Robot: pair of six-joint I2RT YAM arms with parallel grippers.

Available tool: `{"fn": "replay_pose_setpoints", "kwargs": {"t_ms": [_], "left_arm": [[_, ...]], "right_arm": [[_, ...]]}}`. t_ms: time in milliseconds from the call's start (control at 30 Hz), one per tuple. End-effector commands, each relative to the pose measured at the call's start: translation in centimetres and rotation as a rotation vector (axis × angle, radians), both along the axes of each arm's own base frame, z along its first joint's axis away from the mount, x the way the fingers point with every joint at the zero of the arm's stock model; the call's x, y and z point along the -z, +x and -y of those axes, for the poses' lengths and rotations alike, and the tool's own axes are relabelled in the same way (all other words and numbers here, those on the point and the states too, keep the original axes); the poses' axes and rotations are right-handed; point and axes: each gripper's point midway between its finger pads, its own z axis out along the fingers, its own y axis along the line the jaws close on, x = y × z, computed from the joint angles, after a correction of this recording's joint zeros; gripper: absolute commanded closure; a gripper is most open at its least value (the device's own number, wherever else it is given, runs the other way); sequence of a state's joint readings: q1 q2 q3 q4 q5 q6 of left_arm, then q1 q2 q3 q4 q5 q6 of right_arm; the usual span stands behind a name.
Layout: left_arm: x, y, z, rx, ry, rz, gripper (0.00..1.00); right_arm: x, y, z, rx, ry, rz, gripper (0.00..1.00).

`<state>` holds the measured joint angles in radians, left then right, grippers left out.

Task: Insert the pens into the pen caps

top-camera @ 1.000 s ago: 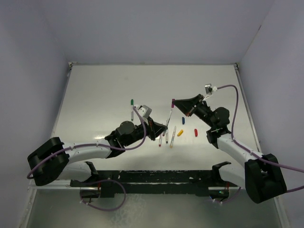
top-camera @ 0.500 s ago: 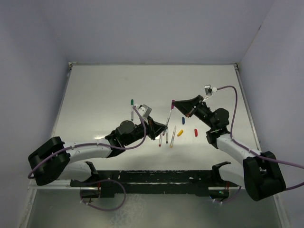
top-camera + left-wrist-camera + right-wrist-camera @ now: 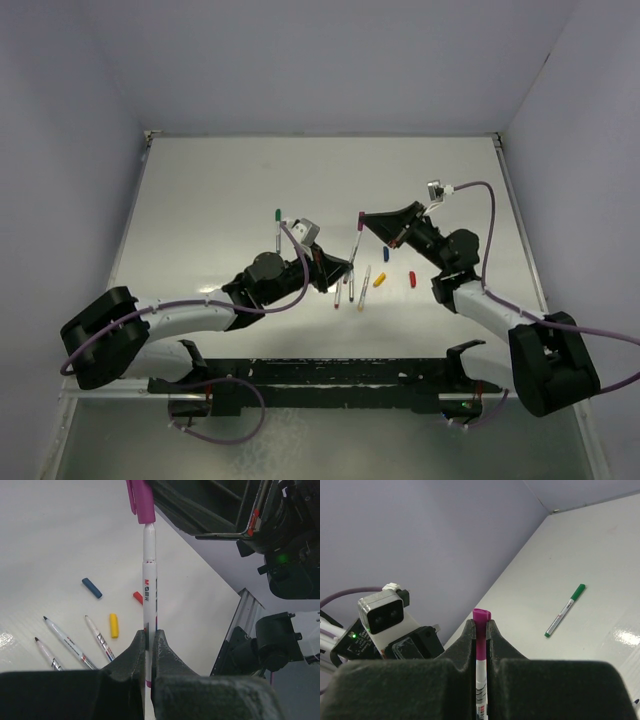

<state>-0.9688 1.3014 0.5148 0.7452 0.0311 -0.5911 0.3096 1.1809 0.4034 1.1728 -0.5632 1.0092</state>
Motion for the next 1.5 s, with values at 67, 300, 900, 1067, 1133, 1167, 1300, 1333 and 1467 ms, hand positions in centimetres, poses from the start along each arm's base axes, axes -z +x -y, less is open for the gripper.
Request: {"fn": "replay_pose_setpoints", "kwargs": {"t_ms": [67,300,900,1067,1133,1167,1300,1333,1467], "left_arm": [[-3.7,0.6,0.3,-0.010,-0.097,0.058,1.00],[-5.1,1.3,-1.3,-0.091,-0.155,0.090,1.00],[-8.8,4.8,-2.2,-0.165,-0.224,0.159,1.00],[-9.7,6.1,-3.7,-0.243,-0.184,0.204,1.00],[-10.5,6.5,-4.4,-0.277,-0.177,0.232,1.00],[-10.7,6.8,-4.6,-0.293,-0.171,0.243,1.00],[-12.0,7.6,-5.3,-0.337,-0.163,0.290,1.00],[-12.4,7.7,-5.4,-0.346,-0.162,0.300,1.00],[-13.6,8.4,-5.5,-0.375,-0.145,0.346,1.00]], "right_arm": [[-2.1,-0.4,-0.3,-0.012,0.038,0.077,1.00],[-1.4,-0.6,-0.8,-0.035,0.020,0.061,1.00],[5.3,-1.8,-5.5,-0.177,-0.191,-0.091,1.00],[7.7,-1.3,-5.6,-0.107,-0.363,-0.124,1.00],[8.6,-1.1,-5.4,-0.089,-0.403,-0.145,1.00],[9.1,-1.0,-5.4,-0.088,-0.414,-0.161,1.00],[11.1,-1.2,-5.9,-0.110,-0.449,-0.223,1.00],[11.5,-1.3,-6.1,-0.115,-0.458,-0.233,1.00],[13.2,-1.6,-7.0,-0.141,-0.514,-0.270,1.00]]}}
